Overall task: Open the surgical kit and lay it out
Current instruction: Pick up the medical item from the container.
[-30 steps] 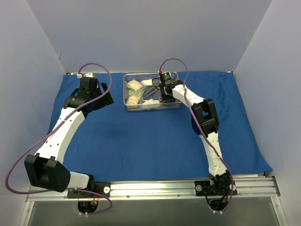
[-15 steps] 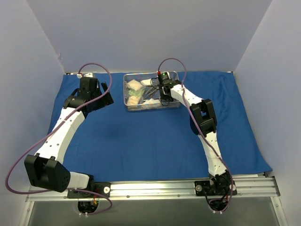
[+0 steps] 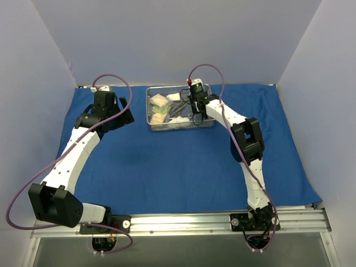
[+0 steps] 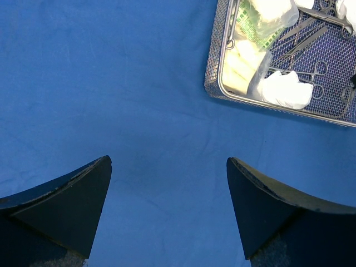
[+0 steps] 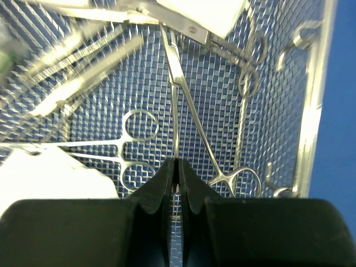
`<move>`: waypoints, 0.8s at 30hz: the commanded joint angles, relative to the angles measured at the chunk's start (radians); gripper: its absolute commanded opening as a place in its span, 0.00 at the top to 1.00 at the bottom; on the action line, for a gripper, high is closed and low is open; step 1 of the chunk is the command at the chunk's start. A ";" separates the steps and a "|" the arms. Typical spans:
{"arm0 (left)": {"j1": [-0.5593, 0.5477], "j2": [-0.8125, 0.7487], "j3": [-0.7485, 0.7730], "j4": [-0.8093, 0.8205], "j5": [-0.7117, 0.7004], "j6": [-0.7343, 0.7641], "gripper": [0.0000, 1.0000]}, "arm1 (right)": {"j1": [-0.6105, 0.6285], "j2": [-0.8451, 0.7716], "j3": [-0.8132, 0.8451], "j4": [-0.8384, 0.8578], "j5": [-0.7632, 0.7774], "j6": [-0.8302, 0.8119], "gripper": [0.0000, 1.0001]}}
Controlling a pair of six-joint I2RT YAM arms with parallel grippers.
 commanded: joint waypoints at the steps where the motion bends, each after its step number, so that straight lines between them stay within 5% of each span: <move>1: -0.004 -0.038 0.004 0.002 -0.009 -0.009 0.06 | 0.010 -0.092 -0.016 0.074 0.032 -0.017 1.00; 15: -0.004 -0.042 0.004 0.004 -0.009 -0.012 0.06 | 0.033 -0.262 -0.076 0.126 -0.112 -0.010 1.00; 24: -0.004 -0.049 0.000 0.013 0.011 -0.021 0.06 | 0.039 -0.482 -0.297 0.162 -0.057 0.065 1.00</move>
